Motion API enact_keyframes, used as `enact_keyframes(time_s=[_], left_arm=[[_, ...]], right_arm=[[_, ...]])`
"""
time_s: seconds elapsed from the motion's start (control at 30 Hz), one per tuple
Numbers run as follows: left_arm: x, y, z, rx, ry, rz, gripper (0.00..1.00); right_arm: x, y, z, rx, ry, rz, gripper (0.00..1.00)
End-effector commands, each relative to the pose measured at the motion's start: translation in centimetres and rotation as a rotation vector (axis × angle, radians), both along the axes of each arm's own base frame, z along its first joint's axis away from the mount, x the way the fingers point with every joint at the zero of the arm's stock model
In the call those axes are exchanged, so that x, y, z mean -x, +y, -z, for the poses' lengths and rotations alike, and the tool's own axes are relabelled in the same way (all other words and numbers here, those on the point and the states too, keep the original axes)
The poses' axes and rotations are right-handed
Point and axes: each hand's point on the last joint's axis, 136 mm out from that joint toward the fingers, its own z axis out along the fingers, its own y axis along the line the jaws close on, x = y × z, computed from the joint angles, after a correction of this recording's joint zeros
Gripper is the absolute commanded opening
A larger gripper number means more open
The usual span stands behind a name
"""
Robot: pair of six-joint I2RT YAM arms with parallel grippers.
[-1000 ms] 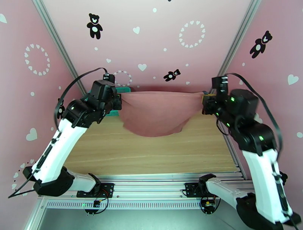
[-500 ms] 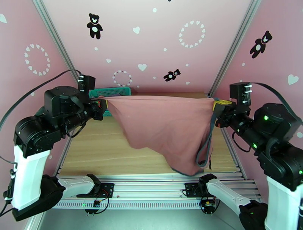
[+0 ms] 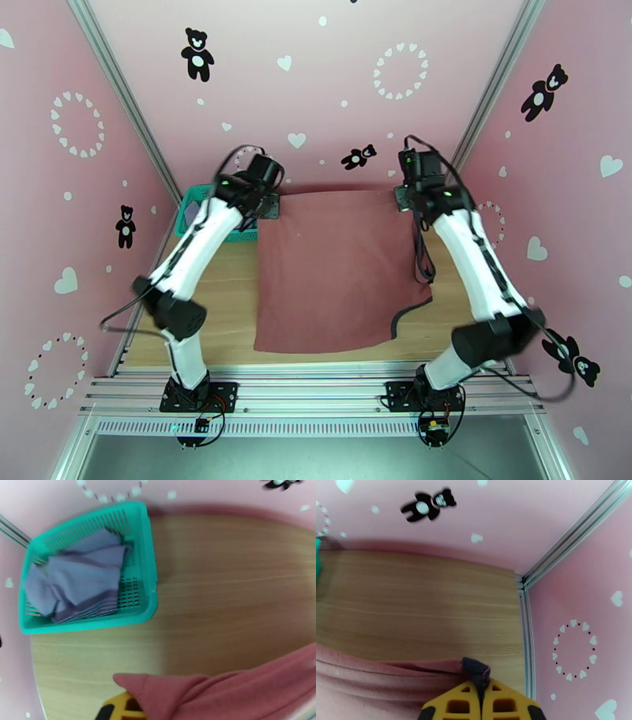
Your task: Fold and stack the mixed laundry pile
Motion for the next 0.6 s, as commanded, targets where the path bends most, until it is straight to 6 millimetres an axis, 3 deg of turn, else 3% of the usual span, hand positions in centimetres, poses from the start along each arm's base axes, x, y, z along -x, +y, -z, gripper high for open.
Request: enact_keyframes(time_s=[0.0, 0.07, 0.17, 0.33, 0.37, 0.43, 0.53, 0.57], left_arm=[[-4.2, -0.5, 3.6, -0.004, 0.003, -0.013, 0.00], [-6.3, -1.6, 6.2, -0.014, 0.005, 0.005, 0.00], [-8.7, -2.1, 9.3, -0.030, 0.005, -0.003, 0.00], [-10.9, -1.1, 13.3, -0.035, 0.026, -0.038, 0.00], [-11.0, -1.0, 14.2, -0.029, 0.037, -0.038, 0.07], [-11.2, -1.3, 15.4, -0.015, 0.046, -0.025, 0.44], [-11.6, -2.2, 16.3, 0.019, 0.041, 0.004, 0.89], [-11.9, -2.4, 16.3, 0.029, 0.031, 0.010, 0.99]], right_arm=[[-4.6, -2.1, 5.3, 0.055, 0.062, 0.071, 0.00], [-7.1, -2.5, 9.3, 0.074, 0.101, 0.093, 0.00], [-9.7, -3.0, 13.4, 0.084, 0.118, 0.134, 0.00], [-12.0, -3.1, 17.6, 0.053, 0.138, 0.183, 0.00], [-12.2, -3.1, 18.3, 0.046, 0.149, 0.188, 0.00], [-12.3, -3.0, 19.4, 0.034, 0.166, 0.200, 0.03], [-12.0, -3.0, 20.5, 0.022, 0.185, 0.215, 0.37], [-11.9, -3.0, 20.6, 0.018, 0.189, 0.221, 0.44]])
